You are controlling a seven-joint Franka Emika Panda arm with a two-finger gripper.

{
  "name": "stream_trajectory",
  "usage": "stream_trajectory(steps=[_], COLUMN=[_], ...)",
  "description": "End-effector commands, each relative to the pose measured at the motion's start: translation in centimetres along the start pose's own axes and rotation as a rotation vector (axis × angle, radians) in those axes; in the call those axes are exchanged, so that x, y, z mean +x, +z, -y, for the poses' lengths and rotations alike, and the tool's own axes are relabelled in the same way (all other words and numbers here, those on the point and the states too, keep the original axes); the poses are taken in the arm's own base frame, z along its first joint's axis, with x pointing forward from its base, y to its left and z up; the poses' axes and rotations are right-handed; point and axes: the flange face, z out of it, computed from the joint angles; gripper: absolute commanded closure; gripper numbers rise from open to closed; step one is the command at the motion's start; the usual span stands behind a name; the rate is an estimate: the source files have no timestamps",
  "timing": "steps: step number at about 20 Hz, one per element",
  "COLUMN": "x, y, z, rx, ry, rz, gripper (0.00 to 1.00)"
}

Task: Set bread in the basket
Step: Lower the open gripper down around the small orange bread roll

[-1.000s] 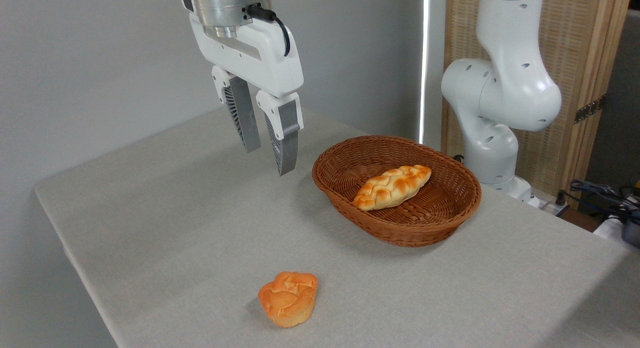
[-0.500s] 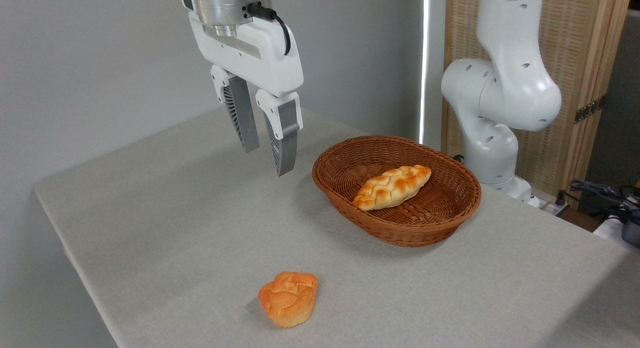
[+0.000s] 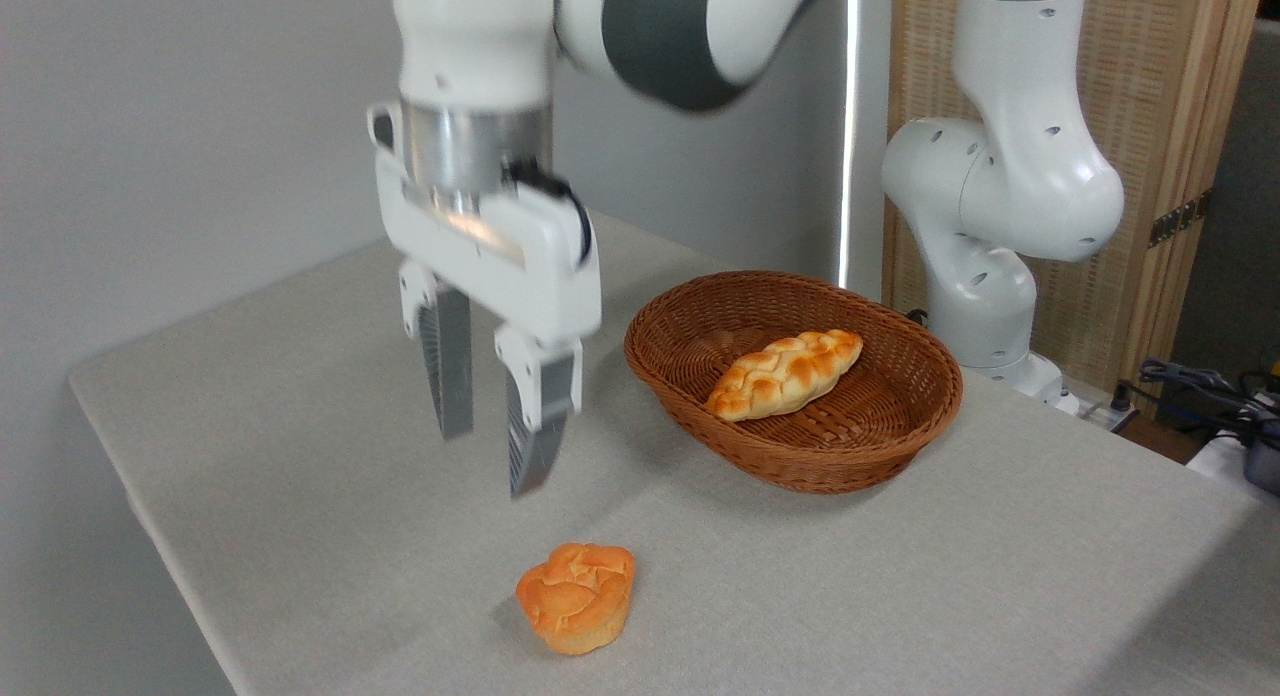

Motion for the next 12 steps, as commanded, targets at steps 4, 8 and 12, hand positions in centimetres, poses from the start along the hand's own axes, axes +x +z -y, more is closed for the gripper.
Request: stream_trajectory(steps=[4, 8, 12], x=[-3.9, -5.2, -5.3], y=[3.1, 5.0, 7.3], z=[1.5, 1.2, 0.9], rx=[0.003, -0.011, -0.003], ry=[0.002, 0.017, 0.043], rz=[0.028, 0.076, 0.110], gripper=[0.00, 0.00, 0.00])
